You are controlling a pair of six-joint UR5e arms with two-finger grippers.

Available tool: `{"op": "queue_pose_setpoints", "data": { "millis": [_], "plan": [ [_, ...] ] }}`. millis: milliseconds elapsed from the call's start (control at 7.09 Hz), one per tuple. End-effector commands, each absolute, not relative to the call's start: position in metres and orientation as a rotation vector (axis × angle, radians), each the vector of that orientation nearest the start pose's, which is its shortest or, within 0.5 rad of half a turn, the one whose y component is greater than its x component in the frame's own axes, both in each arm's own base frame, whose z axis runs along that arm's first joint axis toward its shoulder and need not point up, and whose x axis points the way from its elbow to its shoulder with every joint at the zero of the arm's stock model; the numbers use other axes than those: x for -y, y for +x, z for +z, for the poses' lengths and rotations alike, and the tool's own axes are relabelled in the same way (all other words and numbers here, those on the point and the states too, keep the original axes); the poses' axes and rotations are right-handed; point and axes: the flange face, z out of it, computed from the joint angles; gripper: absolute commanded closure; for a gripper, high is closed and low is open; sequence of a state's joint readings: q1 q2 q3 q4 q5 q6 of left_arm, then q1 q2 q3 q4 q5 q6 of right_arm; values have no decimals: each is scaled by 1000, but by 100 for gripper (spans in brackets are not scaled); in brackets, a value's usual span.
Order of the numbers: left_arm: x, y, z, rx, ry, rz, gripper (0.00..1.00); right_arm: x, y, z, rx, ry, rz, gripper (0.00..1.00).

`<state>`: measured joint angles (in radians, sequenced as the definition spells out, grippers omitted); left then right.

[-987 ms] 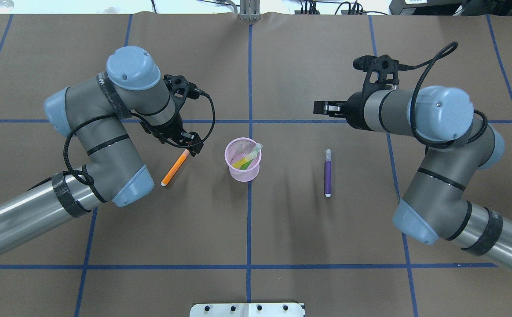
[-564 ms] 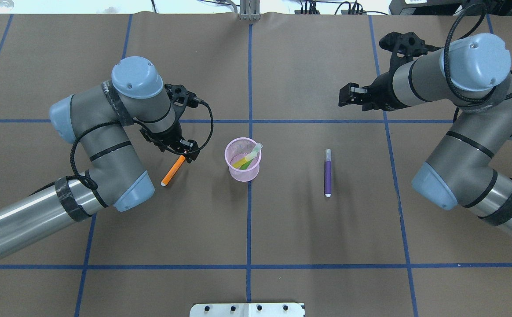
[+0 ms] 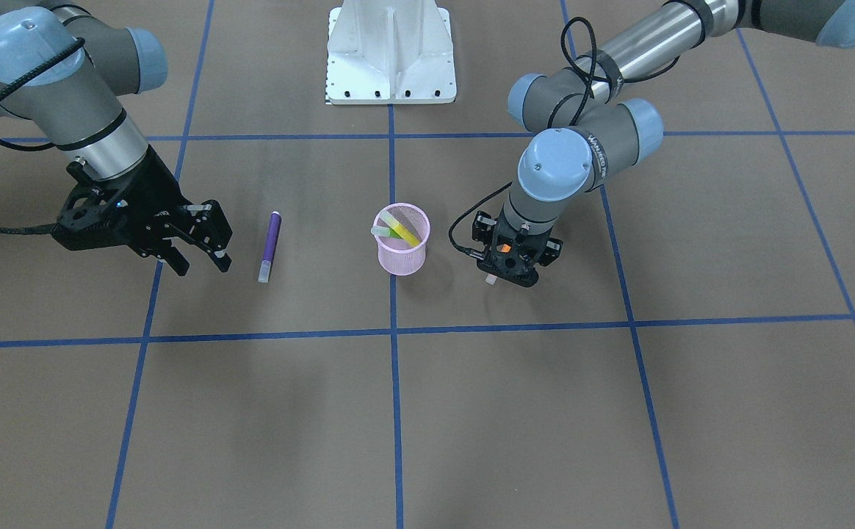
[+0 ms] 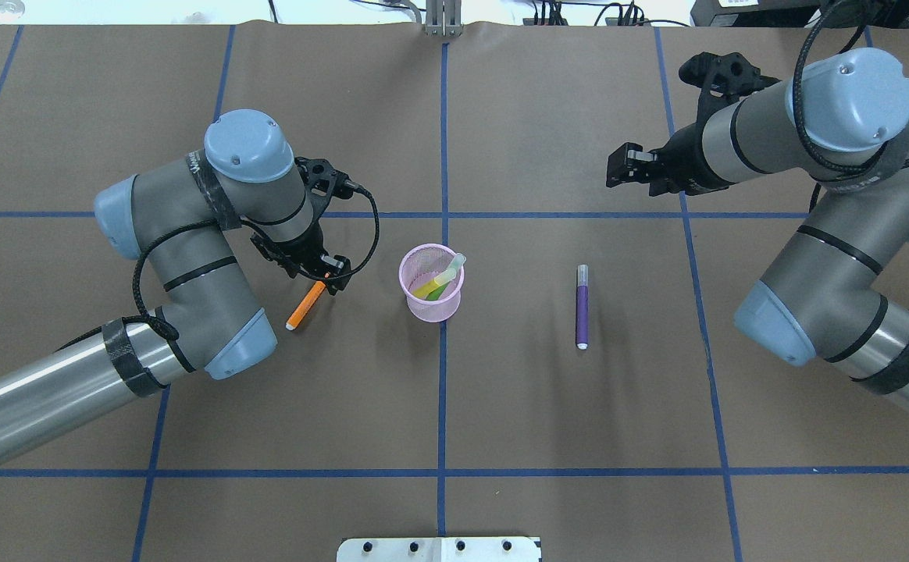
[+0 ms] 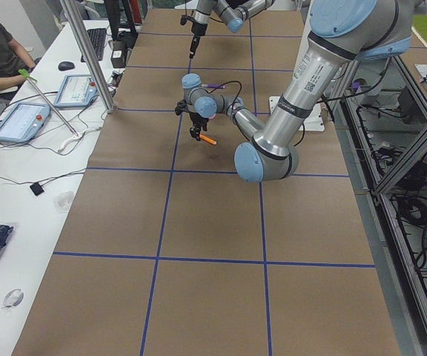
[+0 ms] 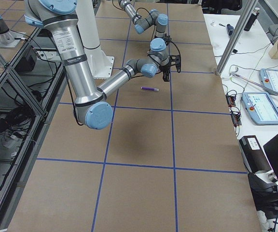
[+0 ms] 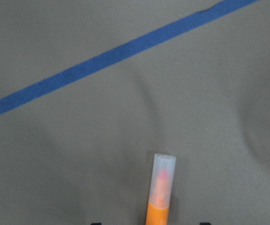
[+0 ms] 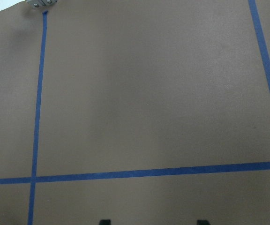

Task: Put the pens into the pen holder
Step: 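Close the left gripper on the orange marker and lift it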

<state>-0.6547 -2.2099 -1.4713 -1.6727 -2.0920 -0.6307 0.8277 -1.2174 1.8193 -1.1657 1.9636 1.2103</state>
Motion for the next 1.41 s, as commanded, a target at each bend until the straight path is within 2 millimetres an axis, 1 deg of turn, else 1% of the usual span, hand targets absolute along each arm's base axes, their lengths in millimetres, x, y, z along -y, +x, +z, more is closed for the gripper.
{"op": "queue_pose_setpoints", "data": {
  "millis": [0, 141, 423, 564, 846, 987, 1128, 1269],
  "plan": [
    [500, 528, 313, -802, 91, 447, 29, 507, -336, 305, 1024, 257, 226, 31],
    [500, 528, 314, -800, 89, 447, 30, 507, -336, 305, 1025, 256, 225, 31],
    [501, 529, 315, -798, 89, 448, 37, 506, -336, 305, 1027, 254, 227, 31],
    [501, 529, 316, -797, 86, 446, 38, 507, -336, 305, 1026, 254, 229, 31],
    [501, 530, 318, -793, 82, 444, 55, 507, -336, 306, 1025, 254, 228, 30],
    [501, 530, 318, -793, 82, 444, 83, 506, -336, 304, 1031, 254, 227, 30],
    [501, 530, 318, -793, 82, 444, 100, 507, -336, 305, 1031, 255, 228, 30],
    [500, 529, 313, -802, 86, 448, 100, 507, -336, 305, 1030, 256, 229, 30]
  ]
}}
